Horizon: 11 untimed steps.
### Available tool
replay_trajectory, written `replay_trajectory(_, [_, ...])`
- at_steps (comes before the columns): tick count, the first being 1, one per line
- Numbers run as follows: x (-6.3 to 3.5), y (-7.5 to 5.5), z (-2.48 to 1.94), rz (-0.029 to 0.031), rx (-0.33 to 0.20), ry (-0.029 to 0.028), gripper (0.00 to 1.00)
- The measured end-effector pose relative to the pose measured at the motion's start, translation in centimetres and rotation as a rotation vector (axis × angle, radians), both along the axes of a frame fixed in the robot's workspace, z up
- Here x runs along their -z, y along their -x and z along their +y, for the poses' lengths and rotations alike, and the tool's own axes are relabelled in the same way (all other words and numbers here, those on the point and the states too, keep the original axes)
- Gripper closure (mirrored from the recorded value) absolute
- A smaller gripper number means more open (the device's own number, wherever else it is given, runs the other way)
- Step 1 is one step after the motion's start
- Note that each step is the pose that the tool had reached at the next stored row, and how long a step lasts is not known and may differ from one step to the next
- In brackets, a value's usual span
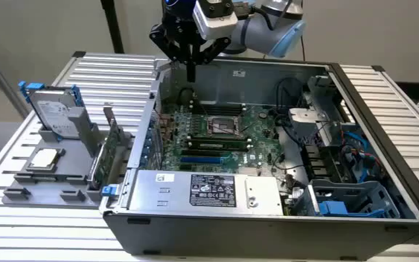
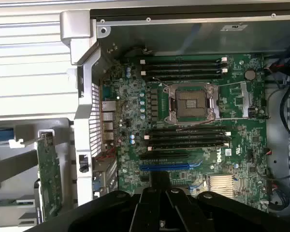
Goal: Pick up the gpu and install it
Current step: 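Reach for the gpu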
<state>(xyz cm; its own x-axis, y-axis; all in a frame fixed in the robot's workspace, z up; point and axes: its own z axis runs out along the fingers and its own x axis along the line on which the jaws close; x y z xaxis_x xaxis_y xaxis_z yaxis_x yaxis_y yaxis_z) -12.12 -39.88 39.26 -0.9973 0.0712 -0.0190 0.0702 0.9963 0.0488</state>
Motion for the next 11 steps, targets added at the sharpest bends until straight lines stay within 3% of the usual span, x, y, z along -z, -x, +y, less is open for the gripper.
replay_trajectory(11, [0.00, 0.00, 0.00, 0.0000, 0.000, 0.0000, 1.00])
